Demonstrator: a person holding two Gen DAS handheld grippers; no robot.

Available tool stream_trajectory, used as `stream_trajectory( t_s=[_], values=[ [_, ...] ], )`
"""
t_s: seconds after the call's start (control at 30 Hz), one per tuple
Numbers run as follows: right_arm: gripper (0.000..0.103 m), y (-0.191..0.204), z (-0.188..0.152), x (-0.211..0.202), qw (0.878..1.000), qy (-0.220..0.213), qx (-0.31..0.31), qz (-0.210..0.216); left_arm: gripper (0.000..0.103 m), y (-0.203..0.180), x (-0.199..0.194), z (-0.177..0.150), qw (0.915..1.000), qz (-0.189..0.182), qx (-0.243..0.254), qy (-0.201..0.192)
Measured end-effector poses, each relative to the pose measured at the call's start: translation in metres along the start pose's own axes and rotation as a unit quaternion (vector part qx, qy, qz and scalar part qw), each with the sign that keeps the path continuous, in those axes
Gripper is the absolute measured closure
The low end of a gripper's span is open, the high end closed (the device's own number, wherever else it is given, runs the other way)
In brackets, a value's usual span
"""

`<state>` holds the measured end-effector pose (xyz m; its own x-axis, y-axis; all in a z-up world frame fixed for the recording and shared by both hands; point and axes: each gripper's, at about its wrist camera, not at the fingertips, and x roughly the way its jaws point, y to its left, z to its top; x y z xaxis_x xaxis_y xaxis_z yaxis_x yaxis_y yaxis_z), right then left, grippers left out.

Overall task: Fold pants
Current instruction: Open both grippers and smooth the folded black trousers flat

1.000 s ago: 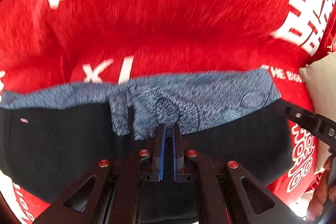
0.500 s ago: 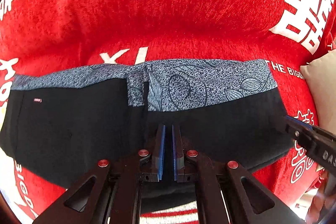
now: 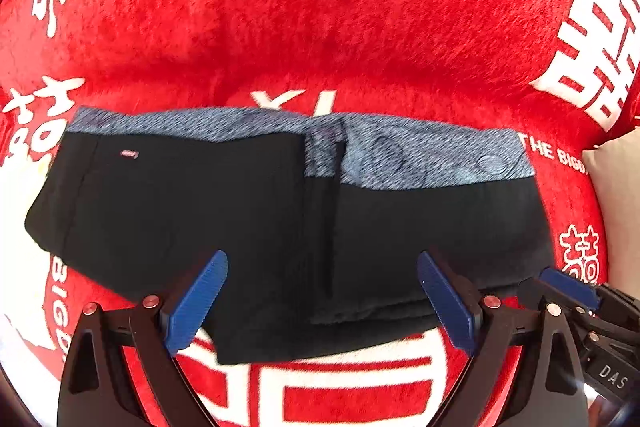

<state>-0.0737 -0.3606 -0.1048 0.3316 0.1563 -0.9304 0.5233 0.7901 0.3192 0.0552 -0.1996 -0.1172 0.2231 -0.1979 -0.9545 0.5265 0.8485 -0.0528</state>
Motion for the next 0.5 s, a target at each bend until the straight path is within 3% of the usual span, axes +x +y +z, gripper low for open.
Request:
stream_trajectory(
  t_s=[0.2,0.5],
  values=[
    [0.025,0.021,-0.003,0.003,1.000,0.009,-0.008,-0.005,0.007,0.028,-0.004,-0.010,0.9995,-0.001,-0.023,0.019],
    [0.023,0.055,-0.012,0.015,0.999,0.031,-0.023,-0.013,0.007,0.067,-0.006,-0.028,0.9981,0.007,-0.048,0.037]
  ],
)
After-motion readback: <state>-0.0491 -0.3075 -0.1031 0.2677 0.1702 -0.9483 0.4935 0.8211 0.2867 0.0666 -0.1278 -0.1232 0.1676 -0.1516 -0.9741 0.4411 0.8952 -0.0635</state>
